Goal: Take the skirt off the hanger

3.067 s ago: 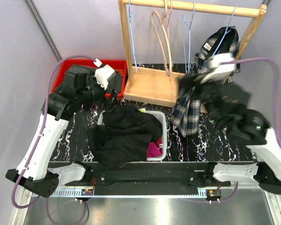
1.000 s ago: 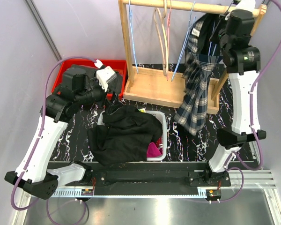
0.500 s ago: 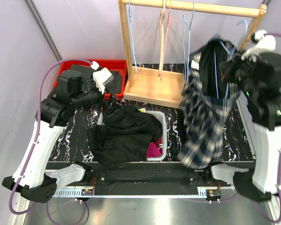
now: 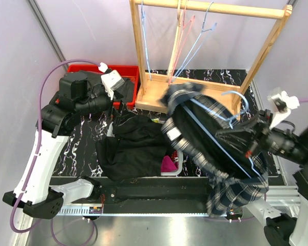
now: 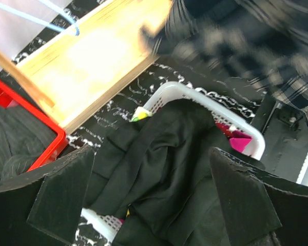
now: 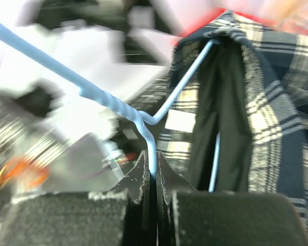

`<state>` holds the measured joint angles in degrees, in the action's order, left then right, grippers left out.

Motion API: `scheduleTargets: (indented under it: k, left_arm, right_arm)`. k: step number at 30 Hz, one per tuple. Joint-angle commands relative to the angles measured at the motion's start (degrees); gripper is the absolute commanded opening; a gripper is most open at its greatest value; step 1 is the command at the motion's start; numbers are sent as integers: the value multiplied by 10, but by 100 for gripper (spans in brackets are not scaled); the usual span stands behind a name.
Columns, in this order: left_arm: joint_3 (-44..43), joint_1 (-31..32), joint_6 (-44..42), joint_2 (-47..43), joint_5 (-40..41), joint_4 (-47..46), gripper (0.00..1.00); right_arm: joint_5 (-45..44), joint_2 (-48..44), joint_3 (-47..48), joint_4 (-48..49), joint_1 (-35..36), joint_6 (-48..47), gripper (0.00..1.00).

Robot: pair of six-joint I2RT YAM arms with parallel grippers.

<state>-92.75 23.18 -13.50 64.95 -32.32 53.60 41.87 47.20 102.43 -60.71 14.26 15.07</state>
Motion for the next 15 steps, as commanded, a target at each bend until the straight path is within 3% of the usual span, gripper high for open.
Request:
scheduleTargets:
  k: [1, 6, 15]
  left_arm:
    - [-40, 0, 1, -4, -48, -10, 98]
    - [-71, 0, 0, -3, -118, 12, 99]
    - [-120, -6, 8, 14, -259, 33, 99]
  right_arm:
    - [172, 25, 65, 118, 34, 3, 0]
    - [166, 57, 59, 125, 41, -4, 0]
    - [182, 91, -18, 276, 41, 46, 0]
